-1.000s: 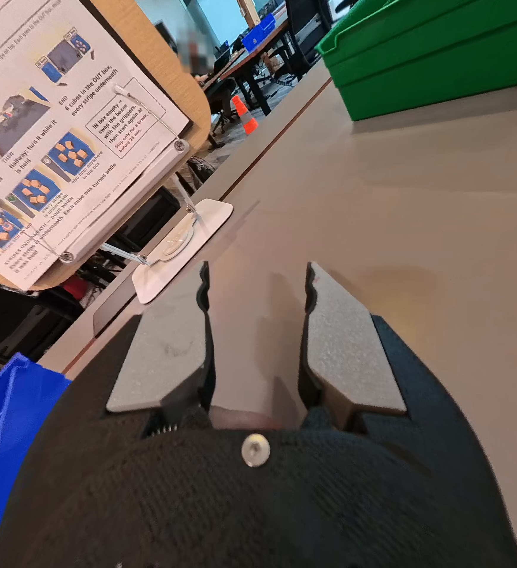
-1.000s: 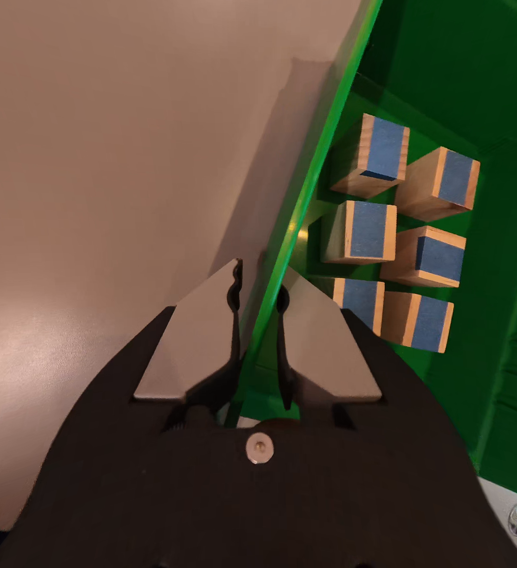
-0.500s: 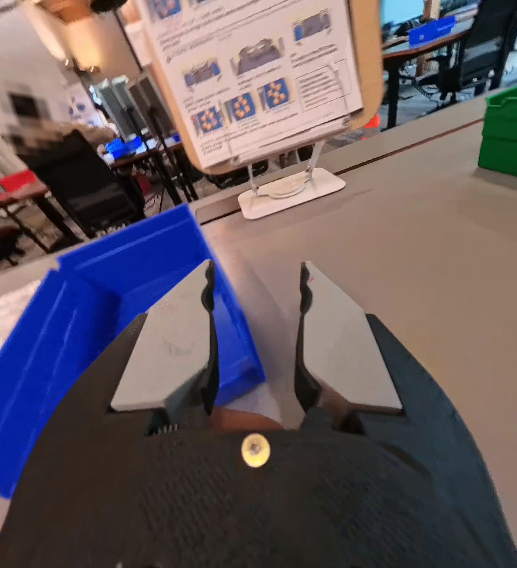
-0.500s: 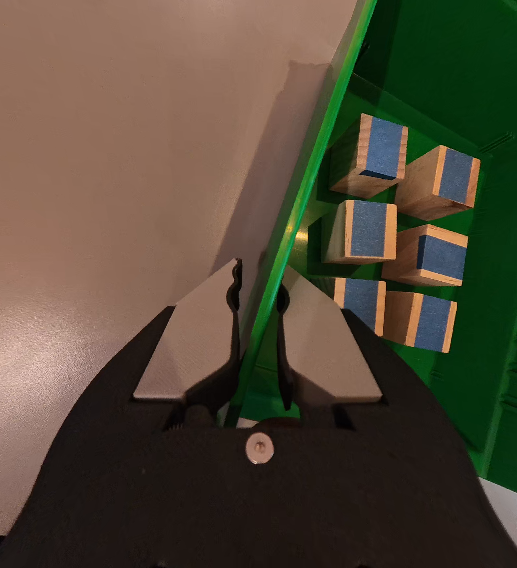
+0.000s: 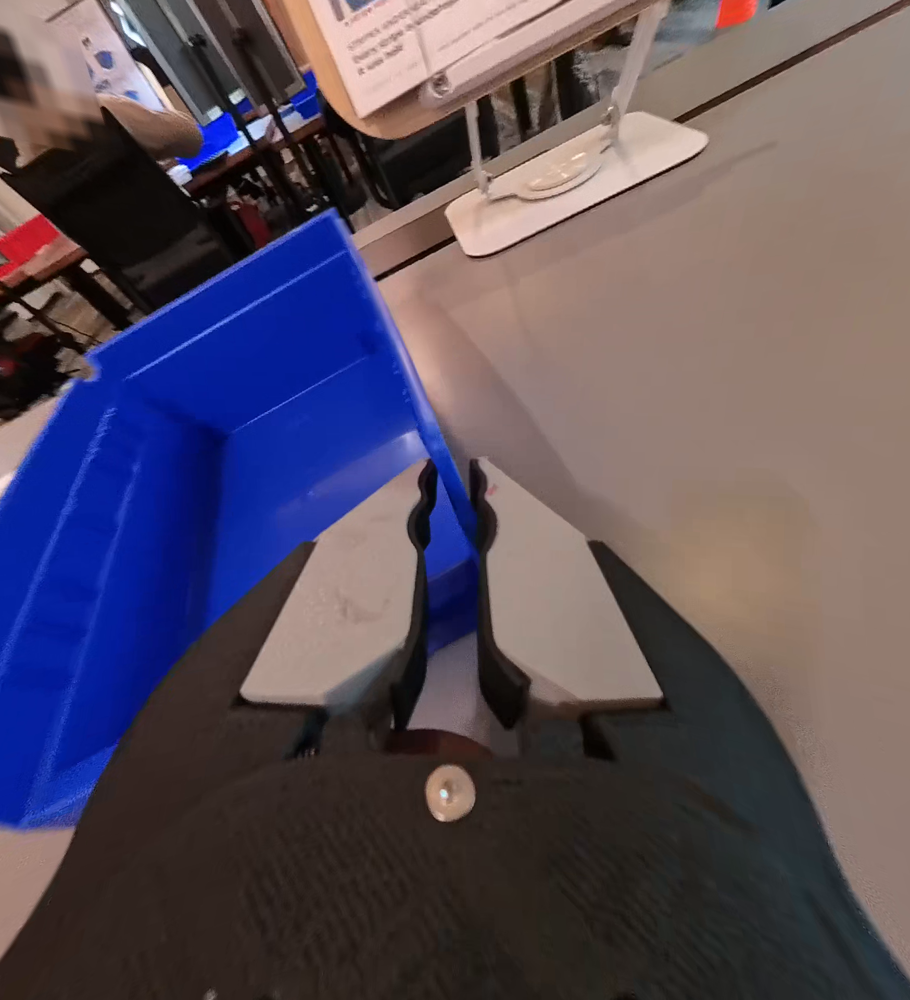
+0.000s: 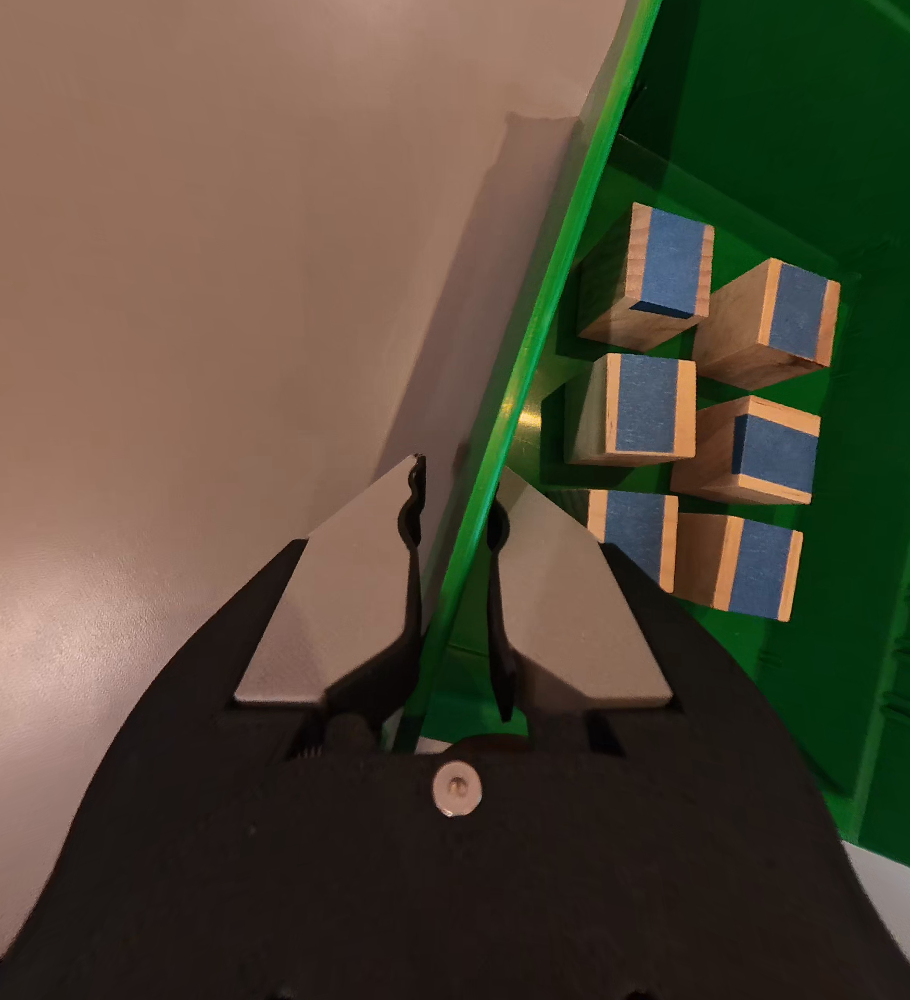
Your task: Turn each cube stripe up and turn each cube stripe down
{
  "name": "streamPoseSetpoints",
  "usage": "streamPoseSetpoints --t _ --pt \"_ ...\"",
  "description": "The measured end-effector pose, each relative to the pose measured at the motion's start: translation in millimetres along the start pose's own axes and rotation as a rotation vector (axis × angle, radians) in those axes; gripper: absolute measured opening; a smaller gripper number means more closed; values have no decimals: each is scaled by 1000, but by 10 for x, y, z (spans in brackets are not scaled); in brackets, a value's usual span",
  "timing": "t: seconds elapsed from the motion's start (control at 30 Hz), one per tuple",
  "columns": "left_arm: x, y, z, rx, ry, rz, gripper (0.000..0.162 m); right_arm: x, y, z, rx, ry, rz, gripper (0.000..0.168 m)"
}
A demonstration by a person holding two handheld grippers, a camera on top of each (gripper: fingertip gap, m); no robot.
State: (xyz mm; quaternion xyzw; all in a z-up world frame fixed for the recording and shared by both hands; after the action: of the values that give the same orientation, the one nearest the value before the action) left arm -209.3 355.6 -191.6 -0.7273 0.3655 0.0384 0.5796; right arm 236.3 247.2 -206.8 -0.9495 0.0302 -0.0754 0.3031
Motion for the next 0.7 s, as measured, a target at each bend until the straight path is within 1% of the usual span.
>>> streamPoseSetpoints --t 0.07,0.1,0.17,0.2,0.3,0.4,0.53,0.63,0.7 --pt "-174 21 -14 -5 -59 5 3 -47 -32 14 4 11 6 18" --pt "-263 27 -28 6 -59 -18 2 -88 -56 25 9 17 17 19" --pt "-409 -4 -64 48 -7 -120 1 -210 -111 45 19 33 42 19" --pt "-476 -38 -89 64 3 -145 0 -295 -140 51 28 37 55 19" --pt "-688 -248 -230 150 -37 -172 2 -649 -218 38 68 11 60 20" --pt "-856 -421 -387 191 -51 -182 1 -1135 -290 10 85 -51 26 22" --pt "-1034 -554 -614 306 -68 -224 1 -1887 -414 -16 88 -128 -35 23" --pt "-1165 -723 -850 336 -76 -219 1 -2480 -520 -30 75 -146 -78 24" --pt "-1226 -894 -1023 378 -78 -187 1 -2912 -614 -21 66 -146 -123 30"
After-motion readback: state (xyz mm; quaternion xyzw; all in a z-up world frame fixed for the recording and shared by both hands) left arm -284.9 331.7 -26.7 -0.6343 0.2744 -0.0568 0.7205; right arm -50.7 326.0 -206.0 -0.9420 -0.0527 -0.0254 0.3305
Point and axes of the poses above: each gripper's, where its closed fingertips meet, z out along the fingers, y out of its underside, x = y × z across the jaws, the point moved 5 cm from there along -z, back along the fingers, and after that the axes turned 9 degrees about z, right-handed, at the moved point
